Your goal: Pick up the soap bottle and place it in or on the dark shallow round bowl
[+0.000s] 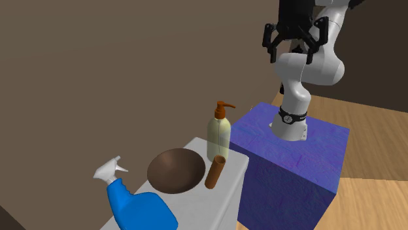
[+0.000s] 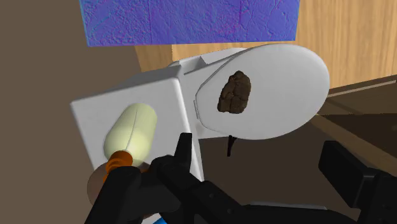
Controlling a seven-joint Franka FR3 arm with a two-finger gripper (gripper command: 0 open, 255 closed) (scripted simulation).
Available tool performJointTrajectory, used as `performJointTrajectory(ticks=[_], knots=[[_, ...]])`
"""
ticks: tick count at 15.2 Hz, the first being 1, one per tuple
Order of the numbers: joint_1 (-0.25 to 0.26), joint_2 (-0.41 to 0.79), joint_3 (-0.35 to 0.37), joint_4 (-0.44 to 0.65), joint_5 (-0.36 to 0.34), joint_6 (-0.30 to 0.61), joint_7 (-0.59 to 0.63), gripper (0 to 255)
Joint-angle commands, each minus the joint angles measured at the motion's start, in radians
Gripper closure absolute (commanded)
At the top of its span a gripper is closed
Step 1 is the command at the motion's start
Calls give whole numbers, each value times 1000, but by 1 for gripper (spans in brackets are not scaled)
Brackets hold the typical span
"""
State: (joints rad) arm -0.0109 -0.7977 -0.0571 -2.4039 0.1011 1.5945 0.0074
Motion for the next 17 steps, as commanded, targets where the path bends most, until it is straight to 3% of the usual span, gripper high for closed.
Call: performJointTrajectory(ticks=[1,9,17], knots=[[0,0,0,0,0,0,0,0],[-74,162,-20,-56,-103,262,10,0],[-152,374,-49,-39,-207,507,50,0]])
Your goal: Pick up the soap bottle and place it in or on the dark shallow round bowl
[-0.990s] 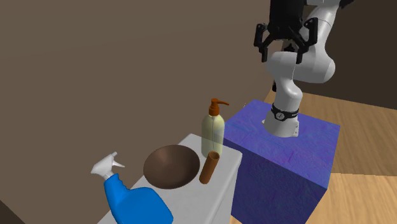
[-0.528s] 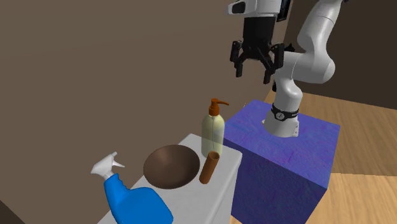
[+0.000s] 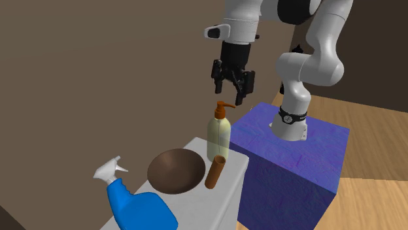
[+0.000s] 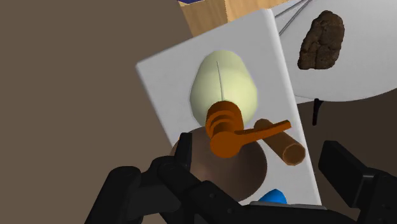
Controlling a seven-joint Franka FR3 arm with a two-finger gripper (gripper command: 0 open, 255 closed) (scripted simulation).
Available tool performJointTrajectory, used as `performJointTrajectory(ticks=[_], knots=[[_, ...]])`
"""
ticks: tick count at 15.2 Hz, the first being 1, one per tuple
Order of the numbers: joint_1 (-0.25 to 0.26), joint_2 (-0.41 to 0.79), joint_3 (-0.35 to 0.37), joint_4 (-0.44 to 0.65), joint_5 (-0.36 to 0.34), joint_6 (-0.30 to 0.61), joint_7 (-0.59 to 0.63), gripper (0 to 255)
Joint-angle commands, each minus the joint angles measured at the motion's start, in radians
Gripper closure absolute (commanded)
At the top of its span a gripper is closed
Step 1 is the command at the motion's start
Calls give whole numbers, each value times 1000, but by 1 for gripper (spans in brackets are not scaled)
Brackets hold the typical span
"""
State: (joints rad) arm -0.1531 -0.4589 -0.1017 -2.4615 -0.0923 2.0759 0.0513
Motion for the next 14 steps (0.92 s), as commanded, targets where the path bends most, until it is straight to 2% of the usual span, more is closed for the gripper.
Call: performJointTrajectory(ticks=[1,9,14], knots=[[-20,64,-8,26,-27,53,13,0],[-23,119,-17,-32,-33,166,14,0],[-23,119,-17,-32,-33,166,14,0]])
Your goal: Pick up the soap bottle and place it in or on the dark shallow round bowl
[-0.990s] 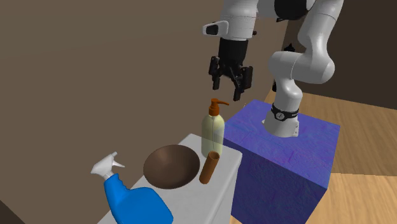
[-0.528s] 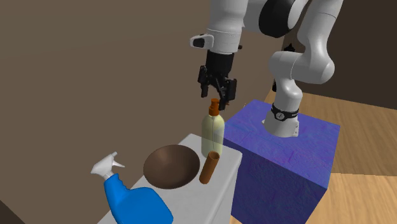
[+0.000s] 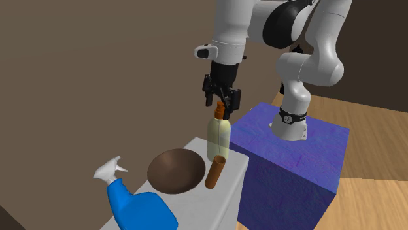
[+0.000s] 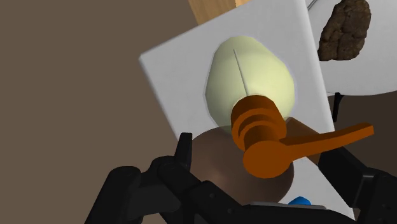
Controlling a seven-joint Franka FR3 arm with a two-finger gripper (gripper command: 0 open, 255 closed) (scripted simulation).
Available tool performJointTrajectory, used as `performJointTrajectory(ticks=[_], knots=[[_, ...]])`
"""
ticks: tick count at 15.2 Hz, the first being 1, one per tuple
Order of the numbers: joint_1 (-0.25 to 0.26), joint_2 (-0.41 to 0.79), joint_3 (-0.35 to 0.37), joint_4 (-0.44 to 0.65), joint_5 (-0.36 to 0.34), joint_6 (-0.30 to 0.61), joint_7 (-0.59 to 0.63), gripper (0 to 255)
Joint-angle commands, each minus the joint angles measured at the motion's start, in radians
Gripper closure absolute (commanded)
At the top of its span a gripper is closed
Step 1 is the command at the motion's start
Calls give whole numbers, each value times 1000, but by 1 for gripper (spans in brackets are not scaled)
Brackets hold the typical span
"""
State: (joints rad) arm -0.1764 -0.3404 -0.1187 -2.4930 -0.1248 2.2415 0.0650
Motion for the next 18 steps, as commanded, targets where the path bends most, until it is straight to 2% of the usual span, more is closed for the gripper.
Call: performJointTrajectory(ticks=[1,3,4,13,18], knots=[[0,0,0,-1,0,1,0,0],[0,0,0,0,0,1,0,0],[0,0,0,0,0,1,0,255],[0,0,0,-1,0,1,0,255],[1,-30,3,44,3,-73,-4,255]])
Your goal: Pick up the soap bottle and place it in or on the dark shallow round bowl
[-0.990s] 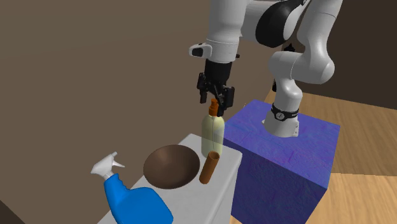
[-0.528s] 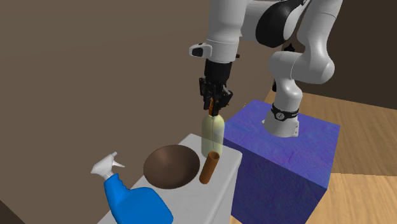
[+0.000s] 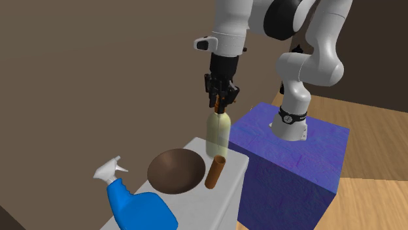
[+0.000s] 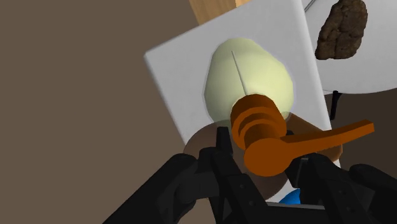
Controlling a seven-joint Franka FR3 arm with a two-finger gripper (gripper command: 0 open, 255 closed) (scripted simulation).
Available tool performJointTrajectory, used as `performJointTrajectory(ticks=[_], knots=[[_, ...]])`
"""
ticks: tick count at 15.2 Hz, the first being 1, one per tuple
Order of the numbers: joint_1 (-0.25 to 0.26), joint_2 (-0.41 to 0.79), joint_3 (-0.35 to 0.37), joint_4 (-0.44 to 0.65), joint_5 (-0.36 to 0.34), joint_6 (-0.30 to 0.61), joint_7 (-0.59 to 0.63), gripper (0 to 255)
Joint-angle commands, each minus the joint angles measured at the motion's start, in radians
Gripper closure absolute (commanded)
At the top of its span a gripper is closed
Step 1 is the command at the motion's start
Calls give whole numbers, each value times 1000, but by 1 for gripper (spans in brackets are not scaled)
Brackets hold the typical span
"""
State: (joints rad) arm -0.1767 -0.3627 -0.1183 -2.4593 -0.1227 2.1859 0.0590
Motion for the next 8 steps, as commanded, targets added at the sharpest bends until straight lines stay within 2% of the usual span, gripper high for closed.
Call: performJointTrajectory(ticks=[1,8], knots=[[2,-12,3,19,2,-32,1,255],[3,-41,8,91,7,-132,-5,255]])
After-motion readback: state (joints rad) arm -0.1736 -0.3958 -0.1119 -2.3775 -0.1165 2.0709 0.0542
